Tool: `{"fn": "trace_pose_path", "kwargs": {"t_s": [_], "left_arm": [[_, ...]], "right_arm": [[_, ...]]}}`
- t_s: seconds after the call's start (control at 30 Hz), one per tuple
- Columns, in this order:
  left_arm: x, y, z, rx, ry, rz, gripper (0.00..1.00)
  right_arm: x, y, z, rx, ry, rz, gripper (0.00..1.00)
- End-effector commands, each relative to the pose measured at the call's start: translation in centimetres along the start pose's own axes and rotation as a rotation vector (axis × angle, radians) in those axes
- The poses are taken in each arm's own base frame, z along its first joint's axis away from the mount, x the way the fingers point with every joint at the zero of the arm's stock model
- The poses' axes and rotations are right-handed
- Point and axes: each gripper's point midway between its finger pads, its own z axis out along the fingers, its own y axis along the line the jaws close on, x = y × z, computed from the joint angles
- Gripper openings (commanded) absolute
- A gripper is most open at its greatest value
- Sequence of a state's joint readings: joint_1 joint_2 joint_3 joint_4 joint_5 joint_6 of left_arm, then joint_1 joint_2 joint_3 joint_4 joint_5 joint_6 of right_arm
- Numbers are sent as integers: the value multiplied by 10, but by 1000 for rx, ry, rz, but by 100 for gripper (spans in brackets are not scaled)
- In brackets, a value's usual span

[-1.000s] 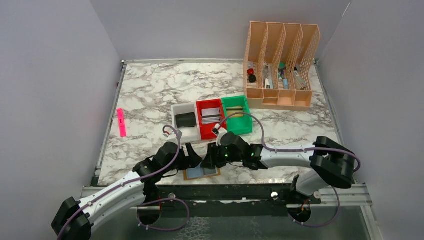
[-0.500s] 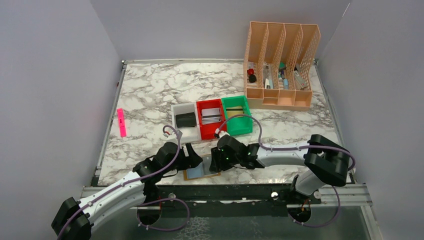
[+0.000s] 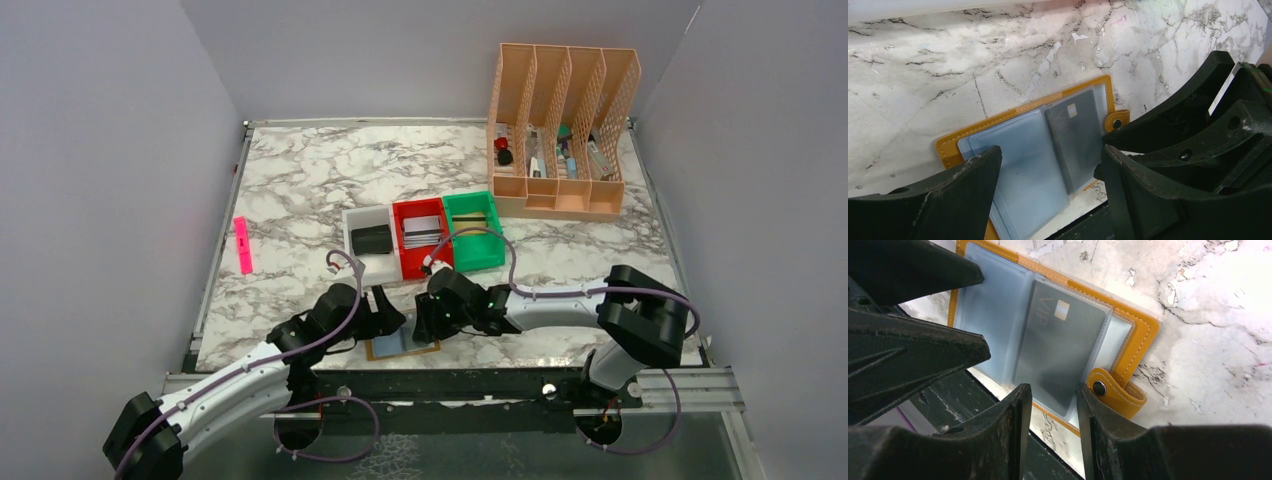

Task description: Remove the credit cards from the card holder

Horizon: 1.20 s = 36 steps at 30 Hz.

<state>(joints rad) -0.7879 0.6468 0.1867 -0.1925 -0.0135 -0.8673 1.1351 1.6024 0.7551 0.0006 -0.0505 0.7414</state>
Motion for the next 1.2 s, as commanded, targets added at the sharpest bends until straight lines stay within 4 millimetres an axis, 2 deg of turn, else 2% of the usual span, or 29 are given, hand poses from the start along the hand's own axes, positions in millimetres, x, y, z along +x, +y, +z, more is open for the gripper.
{"fn": "trace_pose_path", "kwargs": {"t_s": [0.0, 0.13, 0.37, 0.5, 0.67, 0.83, 1.0, 1.17], "left_arm": [[10, 4, 1, -14, 48, 8, 77], [12, 6, 1, -16, 54, 7, 77], [12, 6, 1, -11, 49, 6, 77], [13, 6, 1, -11, 52, 7, 77], [14, 6, 0, -4, 52, 6, 76], [9, 6, -2, -10, 27, -3, 76], [-6, 12, -10, -67, -41, -7, 76], [-34, 29, -23, -189, -195, -108, 78]], "right_arm": [[15, -5, 13, 3, 44, 23, 44], [4, 10, 10, -54, -7, 66, 44], [-23, 59, -9, -288, -106, 108, 45], [-33, 77, -19, -369, -130, 113, 45], [-35, 85, -23, -408, -131, 120, 46], [-33, 87, -17, -415, -109, 113, 46], [-35, 89, -12, -416, -110, 115, 46], [-41, 93, -11, -422, -124, 110, 46]]}}
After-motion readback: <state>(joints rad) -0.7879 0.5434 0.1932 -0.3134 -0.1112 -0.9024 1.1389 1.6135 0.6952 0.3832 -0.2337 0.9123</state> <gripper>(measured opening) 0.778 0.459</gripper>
